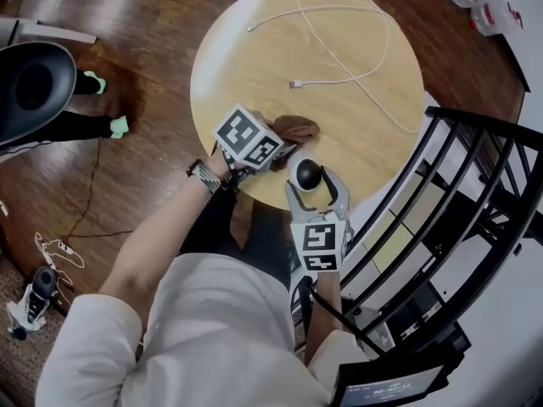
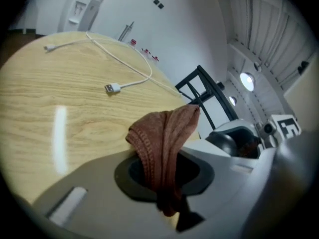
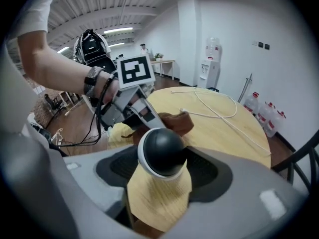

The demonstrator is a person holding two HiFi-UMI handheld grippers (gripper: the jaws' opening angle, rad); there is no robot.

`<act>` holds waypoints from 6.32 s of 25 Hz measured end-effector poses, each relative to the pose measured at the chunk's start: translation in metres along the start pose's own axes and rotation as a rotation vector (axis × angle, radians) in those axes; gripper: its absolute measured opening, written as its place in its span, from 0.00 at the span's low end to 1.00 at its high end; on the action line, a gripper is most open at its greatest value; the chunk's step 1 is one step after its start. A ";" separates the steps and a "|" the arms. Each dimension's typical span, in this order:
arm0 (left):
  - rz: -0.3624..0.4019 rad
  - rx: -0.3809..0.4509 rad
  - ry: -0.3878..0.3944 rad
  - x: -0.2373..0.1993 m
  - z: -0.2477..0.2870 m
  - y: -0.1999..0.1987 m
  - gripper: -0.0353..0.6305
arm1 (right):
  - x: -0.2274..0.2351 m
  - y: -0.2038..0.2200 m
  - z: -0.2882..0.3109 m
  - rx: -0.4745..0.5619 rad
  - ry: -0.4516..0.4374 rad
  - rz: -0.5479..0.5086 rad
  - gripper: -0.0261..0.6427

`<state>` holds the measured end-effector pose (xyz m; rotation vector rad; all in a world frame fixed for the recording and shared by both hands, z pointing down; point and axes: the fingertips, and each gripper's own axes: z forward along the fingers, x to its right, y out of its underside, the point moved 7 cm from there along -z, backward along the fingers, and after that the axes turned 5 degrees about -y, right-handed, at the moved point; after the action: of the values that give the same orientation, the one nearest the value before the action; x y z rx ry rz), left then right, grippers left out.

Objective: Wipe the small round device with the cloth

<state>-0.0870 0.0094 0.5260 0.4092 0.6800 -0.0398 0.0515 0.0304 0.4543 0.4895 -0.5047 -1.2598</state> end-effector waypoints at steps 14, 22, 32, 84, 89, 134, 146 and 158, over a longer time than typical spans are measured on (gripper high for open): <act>-0.166 0.270 0.124 0.032 -0.065 0.041 0.17 | 0.024 0.003 -0.004 -0.168 -0.256 -0.693 0.57; -0.222 0.281 0.130 0.024 -0.072 0.051 0.17 | 0.022 -0.003 0.016 -0.170 -0.448 -0.834 0.52; -0.224 0.282 0.148 0.025 -0.074 0.050 0.17 | 0.019 -0.001 0.014 -0.142 -0.357 -0.704 0.51; -0.107 0.002 0.509 0.060 -0.046 -0.040 0.17 | 0.037 0.024 -0.013 0.138 -0.033 -0.042 0.53; 0.074 -0.273 0.497 0.085 -0.017 -0.063 0.16 | 0.028 0.024 -0.008 0.100 -0.066 -0.124 0.53; 0.101 -0.349 0.065 0.015 0.032 -0.039 0.16 | 0.014 0.014 0.001 0.085 0.013 -0.029 0.53; -0.210 0.228 0.326 0.043 -0.064 -0.012 0.17 | 0.024 0.016 0.004 0.137 -0.006 0.002 0.53; -0.273 0.289 0.449 0.037 -0.034 0.018 0.16 | 0.026 0.016 0.005 0.139 -0.004 0.018 0.53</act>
<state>-0.0758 0.0422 0.4852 0.6086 1.1775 -0.3149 0.0672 0.0086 0.4701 0.5981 -0.6018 -1.2139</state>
